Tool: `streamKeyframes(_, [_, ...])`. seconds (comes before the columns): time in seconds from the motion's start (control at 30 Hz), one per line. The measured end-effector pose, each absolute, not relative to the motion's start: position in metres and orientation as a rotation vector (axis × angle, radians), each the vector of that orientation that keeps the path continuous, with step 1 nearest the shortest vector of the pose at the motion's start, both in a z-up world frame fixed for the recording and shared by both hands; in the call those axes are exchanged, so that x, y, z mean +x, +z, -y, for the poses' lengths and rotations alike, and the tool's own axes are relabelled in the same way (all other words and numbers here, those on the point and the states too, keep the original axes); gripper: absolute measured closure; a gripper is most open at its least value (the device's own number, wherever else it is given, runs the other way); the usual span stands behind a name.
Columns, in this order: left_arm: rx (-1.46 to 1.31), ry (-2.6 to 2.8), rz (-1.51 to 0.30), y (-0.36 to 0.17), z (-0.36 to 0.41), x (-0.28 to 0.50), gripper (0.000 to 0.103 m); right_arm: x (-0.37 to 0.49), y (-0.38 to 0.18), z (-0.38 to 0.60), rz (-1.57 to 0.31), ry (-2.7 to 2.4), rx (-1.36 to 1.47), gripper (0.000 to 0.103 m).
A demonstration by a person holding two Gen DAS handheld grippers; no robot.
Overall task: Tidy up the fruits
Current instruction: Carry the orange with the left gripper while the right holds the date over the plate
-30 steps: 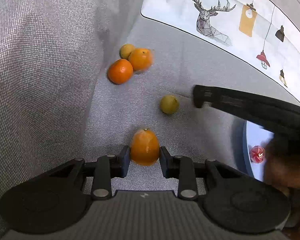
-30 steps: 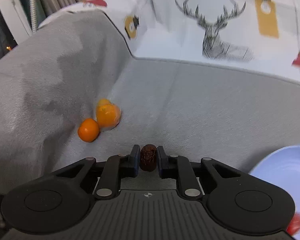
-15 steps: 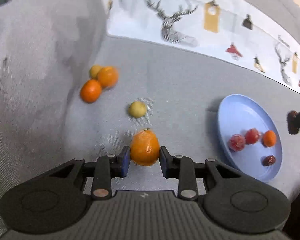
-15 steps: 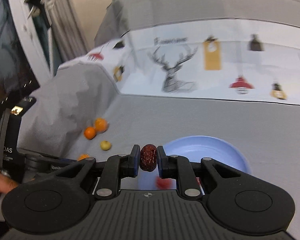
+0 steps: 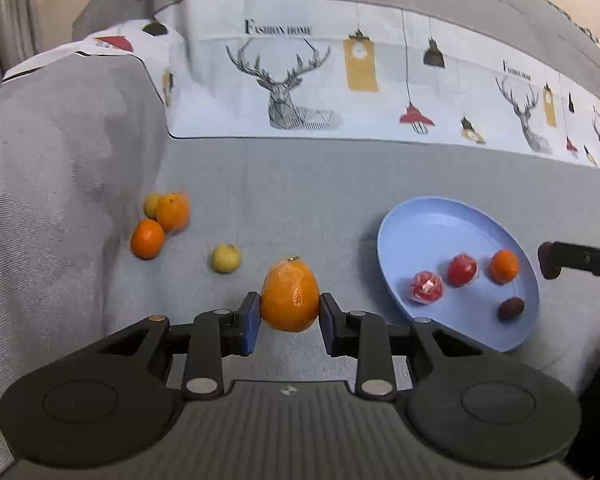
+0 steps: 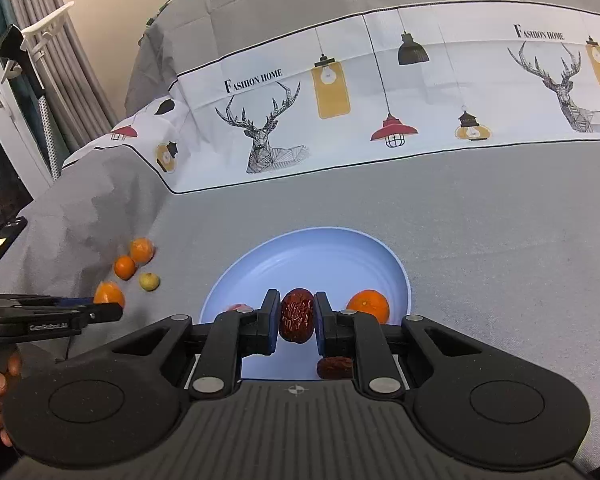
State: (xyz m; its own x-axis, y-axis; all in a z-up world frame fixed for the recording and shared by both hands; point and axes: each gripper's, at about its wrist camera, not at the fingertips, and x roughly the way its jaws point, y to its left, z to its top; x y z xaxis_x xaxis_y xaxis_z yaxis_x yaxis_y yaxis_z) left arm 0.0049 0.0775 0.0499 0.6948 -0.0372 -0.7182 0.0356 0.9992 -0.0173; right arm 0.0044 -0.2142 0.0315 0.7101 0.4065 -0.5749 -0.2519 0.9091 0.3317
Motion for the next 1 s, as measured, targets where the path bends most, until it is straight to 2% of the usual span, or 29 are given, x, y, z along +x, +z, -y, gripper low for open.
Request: streamKeyframes(1.0, [-0.061,-0.049,-0.792,0.052,-0.09,0.003,0.068,0.008,0.031,0.211,-0.696,0.318,0.197,0.084])
